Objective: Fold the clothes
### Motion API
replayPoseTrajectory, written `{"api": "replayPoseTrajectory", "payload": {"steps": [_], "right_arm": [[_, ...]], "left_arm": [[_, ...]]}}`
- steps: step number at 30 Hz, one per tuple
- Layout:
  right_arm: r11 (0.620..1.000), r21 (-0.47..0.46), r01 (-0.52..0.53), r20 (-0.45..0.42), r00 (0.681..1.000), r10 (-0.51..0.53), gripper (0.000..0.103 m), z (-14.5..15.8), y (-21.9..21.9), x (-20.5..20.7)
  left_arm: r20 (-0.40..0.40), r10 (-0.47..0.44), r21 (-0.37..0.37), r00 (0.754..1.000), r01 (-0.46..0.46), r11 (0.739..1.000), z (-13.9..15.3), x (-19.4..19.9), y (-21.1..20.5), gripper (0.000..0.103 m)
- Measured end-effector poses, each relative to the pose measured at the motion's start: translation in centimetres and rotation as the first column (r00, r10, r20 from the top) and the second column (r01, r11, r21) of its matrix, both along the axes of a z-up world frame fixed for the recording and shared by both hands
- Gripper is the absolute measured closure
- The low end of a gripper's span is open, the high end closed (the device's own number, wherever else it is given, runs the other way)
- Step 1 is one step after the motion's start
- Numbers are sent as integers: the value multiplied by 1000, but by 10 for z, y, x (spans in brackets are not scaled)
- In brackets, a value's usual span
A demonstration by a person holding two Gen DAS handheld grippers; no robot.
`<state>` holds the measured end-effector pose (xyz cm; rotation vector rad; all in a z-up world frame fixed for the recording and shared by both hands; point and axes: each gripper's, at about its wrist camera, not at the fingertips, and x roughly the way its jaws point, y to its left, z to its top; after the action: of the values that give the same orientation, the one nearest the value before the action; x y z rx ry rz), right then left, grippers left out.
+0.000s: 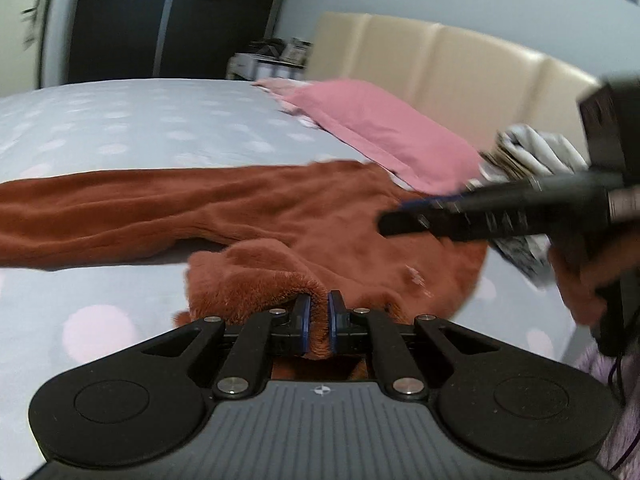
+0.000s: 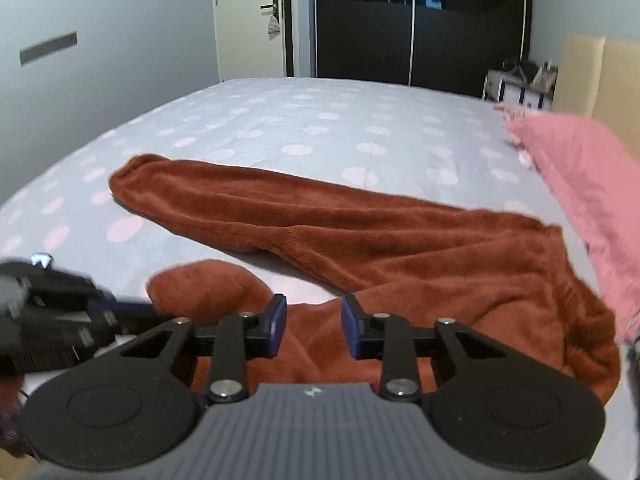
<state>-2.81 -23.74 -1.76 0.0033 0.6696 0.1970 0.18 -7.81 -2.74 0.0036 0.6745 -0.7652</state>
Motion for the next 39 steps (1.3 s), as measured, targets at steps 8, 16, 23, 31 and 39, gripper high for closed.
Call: {"api": "replayPoseTrajectory", "payload": {"steps": [8, 16, 23, 31, 39], "right_arm": [[996, 69, -63, -34, 997, 65, 61, -3, 4, -11], [987, 135, -86, -79, 992, 97, 55, -9, 1, -14], [985, 129, -111, -80, 989, 122, 50, -7, 3, -21], [978, 200, -52, -211, 973, 95, 65, -30, -11, -11], [982, 188, -24, -264, 962, 74, 65, -39, -11, -10]], "left_arm": [[64, -149, 56, 987, 145, 988, -7, -25, -35, 96], [89, -302, 109, 949, 292, 950, -16, -49, -63, 96], [92, -358, 147, 929, 343, 928, -22, -59, -68, 96], [11, -332, 124, 943, 328, 936, -20, -59, -42, 79], [-55, -202, 83, 978, 206, 975, -10, -41, -13, 59]]}}
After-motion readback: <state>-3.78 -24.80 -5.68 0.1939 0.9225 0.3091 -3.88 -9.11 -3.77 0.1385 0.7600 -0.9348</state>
